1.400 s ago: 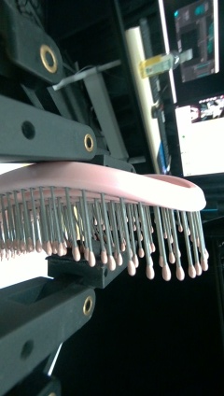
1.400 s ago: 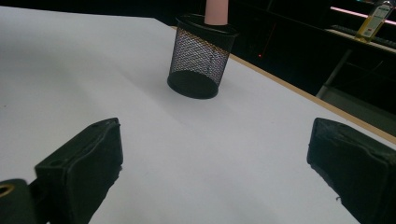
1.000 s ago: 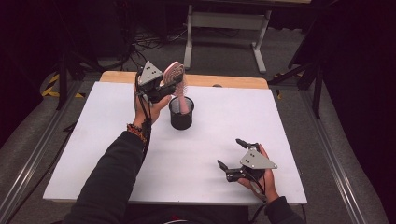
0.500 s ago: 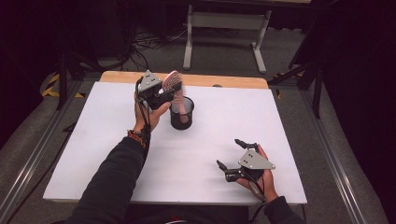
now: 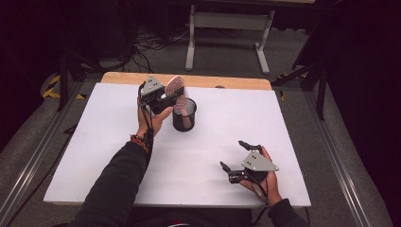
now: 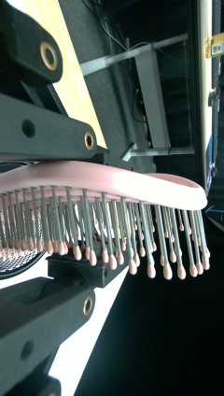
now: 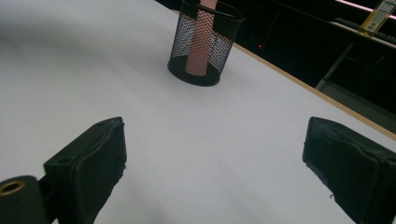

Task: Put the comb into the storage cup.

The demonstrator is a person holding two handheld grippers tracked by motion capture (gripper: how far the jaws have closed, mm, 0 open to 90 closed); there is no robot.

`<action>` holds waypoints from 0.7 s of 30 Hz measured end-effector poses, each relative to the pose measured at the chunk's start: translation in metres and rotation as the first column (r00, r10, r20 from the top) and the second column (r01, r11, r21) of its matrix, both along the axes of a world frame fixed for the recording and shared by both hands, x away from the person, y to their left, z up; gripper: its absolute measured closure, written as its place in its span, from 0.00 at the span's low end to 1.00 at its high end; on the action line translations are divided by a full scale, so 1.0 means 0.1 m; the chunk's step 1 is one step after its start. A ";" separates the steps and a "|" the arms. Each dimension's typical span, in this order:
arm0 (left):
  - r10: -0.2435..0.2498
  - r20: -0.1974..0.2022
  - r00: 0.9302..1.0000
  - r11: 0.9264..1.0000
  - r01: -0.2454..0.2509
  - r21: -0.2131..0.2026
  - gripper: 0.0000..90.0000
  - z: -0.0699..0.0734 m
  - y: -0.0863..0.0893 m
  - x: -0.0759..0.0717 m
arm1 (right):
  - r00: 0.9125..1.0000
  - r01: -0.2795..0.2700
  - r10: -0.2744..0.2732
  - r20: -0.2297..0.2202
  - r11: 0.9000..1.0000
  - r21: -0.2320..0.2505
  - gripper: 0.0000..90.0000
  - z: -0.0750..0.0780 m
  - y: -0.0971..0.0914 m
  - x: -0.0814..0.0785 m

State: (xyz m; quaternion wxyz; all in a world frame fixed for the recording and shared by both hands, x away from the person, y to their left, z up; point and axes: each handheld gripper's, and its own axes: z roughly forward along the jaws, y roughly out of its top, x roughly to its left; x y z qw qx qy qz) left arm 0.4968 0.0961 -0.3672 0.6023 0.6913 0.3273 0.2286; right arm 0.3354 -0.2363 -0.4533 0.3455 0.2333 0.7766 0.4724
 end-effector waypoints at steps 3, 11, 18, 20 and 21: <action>-0.004 -0.009 1.000 1.000 0.004 -0.009 0.69 -0.01 0.00 0.01 | 1.000 0.000 0.000 0.000 1.000 -0.006 0.08 0.00 0.01 0.00; -0.003 -0.013 1.000 1.000 0.003 -0.001 0.68 -0.02 0.03 0.03 | 1.000 0.006 -0.006 -0.005 1.000 -0.012 0.09 0.00 0.01 0.00; 0.021 -0.029 0.999 1.000 -0.020 0.022 0.66 -0.02 0.11 0.09 | 1.000 0.017 -0.017 0.007 0.999 -0.036 0.09 -0.01 0.03 0.00; 0.025 -0.038 0.999 1.000 -0.025 0.012 0.66 -0.04 0.15 0.10 | 1.000 0.017 -0.017 0.004 0.999 -0.041 0.09 -0.01 0.04 0.00; 0.028 -0.037 0.999 1.000 -0.027 0.012 0.66 -0.04 0.16 0.11 | 1.000 0.018 -0.018 0.004 0.999 -0.045 0.09 -0.01 0.04 0.00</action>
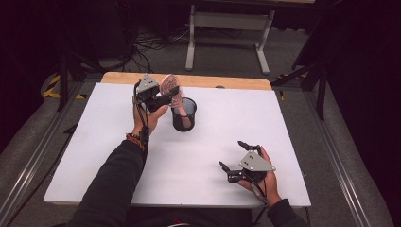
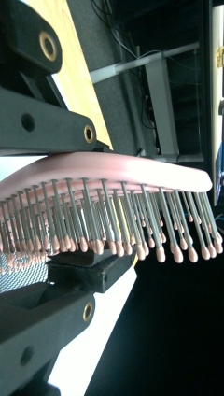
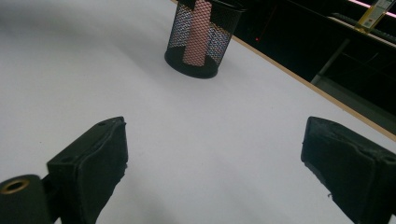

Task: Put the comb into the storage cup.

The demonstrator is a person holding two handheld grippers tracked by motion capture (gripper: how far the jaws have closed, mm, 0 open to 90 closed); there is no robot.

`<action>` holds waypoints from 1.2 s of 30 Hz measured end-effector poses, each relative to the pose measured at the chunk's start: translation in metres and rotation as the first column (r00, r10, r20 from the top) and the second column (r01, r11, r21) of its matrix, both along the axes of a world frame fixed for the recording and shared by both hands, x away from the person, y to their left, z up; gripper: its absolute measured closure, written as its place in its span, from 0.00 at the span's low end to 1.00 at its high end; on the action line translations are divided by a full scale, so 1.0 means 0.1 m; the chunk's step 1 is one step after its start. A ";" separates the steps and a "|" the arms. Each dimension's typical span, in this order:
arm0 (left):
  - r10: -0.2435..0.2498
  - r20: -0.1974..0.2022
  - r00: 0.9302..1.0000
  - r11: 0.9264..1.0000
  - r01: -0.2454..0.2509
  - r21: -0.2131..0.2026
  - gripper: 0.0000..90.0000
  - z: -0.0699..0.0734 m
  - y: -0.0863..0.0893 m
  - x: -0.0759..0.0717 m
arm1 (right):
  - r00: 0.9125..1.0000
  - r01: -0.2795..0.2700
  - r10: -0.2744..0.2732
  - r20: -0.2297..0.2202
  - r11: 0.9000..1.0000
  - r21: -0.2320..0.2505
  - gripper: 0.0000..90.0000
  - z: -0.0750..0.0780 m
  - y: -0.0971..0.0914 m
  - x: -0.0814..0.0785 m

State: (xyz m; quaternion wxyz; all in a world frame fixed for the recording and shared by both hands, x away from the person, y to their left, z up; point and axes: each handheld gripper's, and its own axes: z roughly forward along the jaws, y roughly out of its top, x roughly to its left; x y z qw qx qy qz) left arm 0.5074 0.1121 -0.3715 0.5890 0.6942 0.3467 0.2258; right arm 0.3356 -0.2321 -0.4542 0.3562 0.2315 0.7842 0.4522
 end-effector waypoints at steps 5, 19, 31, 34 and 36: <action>0.010 -0.012 1.000 1.000 -0.010 -0.016 0.65 -0.03 0.06 0.03 | 1.000 -0.008 0.008 -0.003 1.000 -0.011 0.09 0.00 0.02 0.00; 0.041 -0.044 0.998 0.998 -0.043 -0.035 0.62 -0.10 0.21 0.09 | 1.000 -0.004 0.004 -0.006 1.000 -0.017 0.09 -0.01 0.03 -0.01; 0.026 -0.056 0.998 0.998 -0.029 -0.051 0.58 -0.15 0.26 0.10 | 1.000 -0.009 0.009 -0.015 1.000 -0.023 0.09 -0.02 0.04 0.00; 0.029 -0.069 0.997 0.999 -0.031 -0.031 0.52 -0.15 0.25 0.11 | 1.000 -0.011 0.010 -0.021 1.000 -0.022 0.09 -0.02 0.04 0.00; 0.021 -0.067 0.998 0.999 -0.023 -0.028 0.52 -0.15 0.26 0.10 | 1.000 -0.012 0.012 -0.024 1.000 -0.025 0.09 -0.02 0.04 0.00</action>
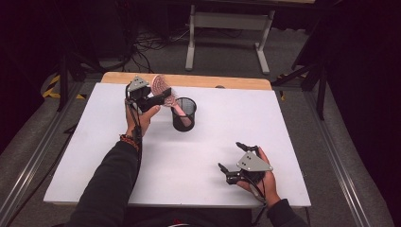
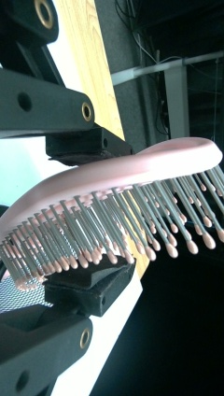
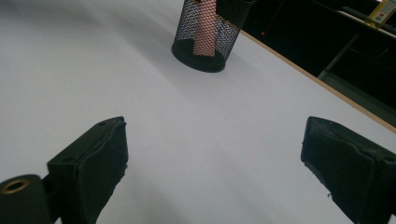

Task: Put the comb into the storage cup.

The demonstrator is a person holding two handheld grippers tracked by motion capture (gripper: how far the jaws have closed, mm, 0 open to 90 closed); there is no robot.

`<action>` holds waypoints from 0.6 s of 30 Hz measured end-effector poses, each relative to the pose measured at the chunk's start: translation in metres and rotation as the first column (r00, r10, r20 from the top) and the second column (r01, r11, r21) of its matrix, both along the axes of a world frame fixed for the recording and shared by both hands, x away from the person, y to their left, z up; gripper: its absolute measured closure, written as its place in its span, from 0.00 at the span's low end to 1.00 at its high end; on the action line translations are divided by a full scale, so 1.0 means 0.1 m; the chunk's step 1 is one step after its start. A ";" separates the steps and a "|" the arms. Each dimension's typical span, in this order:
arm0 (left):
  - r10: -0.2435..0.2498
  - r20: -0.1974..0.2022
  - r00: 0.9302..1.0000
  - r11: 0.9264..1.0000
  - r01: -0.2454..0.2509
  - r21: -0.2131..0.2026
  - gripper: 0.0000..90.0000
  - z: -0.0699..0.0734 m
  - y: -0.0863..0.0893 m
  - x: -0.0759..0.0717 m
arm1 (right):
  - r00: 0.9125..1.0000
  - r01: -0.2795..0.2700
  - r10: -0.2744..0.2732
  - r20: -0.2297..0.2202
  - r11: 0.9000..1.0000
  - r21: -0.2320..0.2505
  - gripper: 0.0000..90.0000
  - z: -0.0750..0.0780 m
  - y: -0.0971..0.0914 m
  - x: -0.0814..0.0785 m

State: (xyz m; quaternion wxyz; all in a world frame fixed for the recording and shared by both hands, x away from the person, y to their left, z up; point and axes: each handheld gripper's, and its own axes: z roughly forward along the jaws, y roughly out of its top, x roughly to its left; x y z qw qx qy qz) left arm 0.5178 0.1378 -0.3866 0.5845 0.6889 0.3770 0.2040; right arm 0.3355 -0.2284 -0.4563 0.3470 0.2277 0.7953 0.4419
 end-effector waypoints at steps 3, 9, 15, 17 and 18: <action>0.002 0.002 1.000 1.000 -0.002 0.006 0.49 0.01 0.00 -0.01 | 1.000 0.000 0.000 0.003 1.000 -0.002 0.09 0.00 0.00 0.00; 0.011 0.026 1.000 1.000 -0.011 0.004 0.39 0.04 0.01 -0.02 | 1.000 0.010 -0.010 0.008 1.000 -0.005 0.09 0.00 0.00 0.00; 0.044 0.054 0.998 0.999 -0.044 0.006 0.30 0.09 0.04 -0.06 | 1.000 0.008 -0.008 0.008 1.000 -0.010 0.09 0.00 0.01 0.00; 0.041 0.059 0.997 0.999 -0.042 0.011 0.28 0.10 0.04 -0.06 | 1.000 0.008 -0.008 0.008 1.000 -0.011 0.09 0.00 0.01 0.00; 0.040 0.059 0.997 0.999 -0.041 0.008 0.27 0.11 0.05 -0.07 | 1.000 0.008 -0.008 0.010 1.000 -0.011 0.09 0.00 0.01 0.00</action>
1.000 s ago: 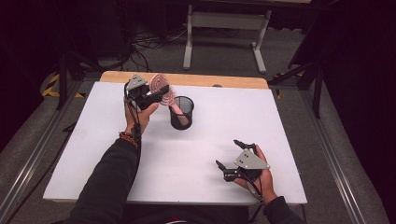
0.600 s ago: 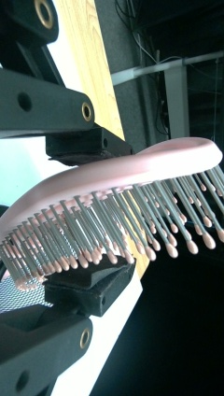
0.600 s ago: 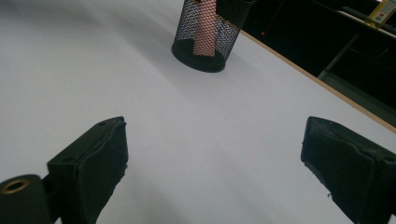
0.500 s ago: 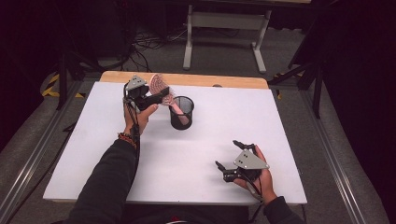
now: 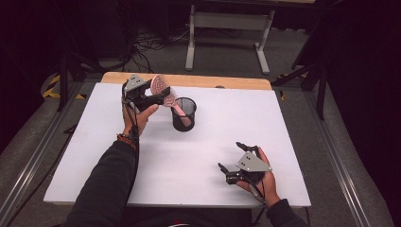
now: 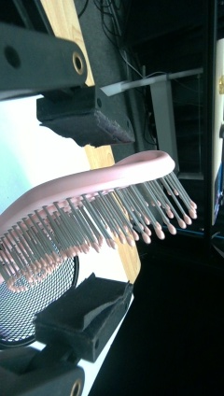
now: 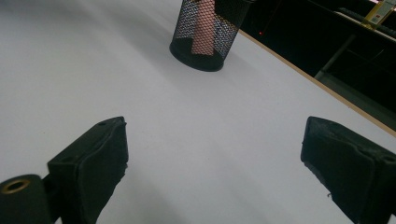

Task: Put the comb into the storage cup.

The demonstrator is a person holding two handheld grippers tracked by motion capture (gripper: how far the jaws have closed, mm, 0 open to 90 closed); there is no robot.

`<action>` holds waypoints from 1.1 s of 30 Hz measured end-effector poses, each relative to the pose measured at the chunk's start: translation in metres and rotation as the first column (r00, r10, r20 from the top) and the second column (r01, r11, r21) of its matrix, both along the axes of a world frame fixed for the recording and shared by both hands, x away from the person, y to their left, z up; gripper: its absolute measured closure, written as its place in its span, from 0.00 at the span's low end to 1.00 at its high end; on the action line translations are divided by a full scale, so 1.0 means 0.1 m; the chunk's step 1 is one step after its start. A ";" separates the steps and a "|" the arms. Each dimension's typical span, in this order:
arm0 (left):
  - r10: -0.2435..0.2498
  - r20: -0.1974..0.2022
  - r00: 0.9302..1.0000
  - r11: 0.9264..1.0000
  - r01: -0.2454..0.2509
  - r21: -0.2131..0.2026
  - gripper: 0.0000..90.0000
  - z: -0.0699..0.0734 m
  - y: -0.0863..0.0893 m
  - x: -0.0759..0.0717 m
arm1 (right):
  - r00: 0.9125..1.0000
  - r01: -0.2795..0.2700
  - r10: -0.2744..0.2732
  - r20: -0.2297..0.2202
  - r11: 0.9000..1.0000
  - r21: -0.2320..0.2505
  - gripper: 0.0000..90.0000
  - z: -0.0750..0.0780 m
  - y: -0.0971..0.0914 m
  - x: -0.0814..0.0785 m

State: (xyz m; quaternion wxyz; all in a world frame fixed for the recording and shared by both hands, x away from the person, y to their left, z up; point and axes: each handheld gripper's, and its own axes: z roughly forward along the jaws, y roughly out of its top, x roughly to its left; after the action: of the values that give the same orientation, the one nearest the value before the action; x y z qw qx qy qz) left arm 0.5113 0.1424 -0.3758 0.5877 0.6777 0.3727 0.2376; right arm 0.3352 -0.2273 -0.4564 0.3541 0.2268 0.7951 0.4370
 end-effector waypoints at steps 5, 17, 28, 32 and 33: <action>-0.006 0.003 1.000 1.000 0.006 0.018 0.22 0.03 0.01 -0.01 | 1.000 0.000 0.000 0.001 1.000 0.001 0.09 0.00 0.00 0.00; -0.018 0.032 0.999 0.998 0.016 0.061 0.08 0.10 -0.03 -0.06 | 1.000 0.000 0.000 0.005 1.000 0.004 0.09 0.01 0.00 -0.01; -0.030 0.047 0.998 0.998 0.027 0.055 0.07 0.16 -0.01 -0.12 | 1.000 -0.001 0.001 0.003 1.000 0.003 0.09 0.01 0.00 -0.01; -0.029 0.060 0.998 0.998 0.025 0.066 0.07 0.19 0.00 -0.16 | 1.000 0.000 0.000 0.002 1.000 0.002 0.09 0.01 0.00 -0.01; -0.029 0.059 0.998 0.997 0.024 0.073 0.07 0.20 0.00 -0.17 | 1.000 0.000 0.000 0.002 1.000 0.002 0.09 0.01 0.00 -0.01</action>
State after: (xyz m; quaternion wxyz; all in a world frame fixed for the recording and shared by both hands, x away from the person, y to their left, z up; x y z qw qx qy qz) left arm 0.4945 0.1423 -0.3560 0.5768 0.6959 0.3370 0.2635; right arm 0.3342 -0.2271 -0.4556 0.3549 0.2266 0.7943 0.4379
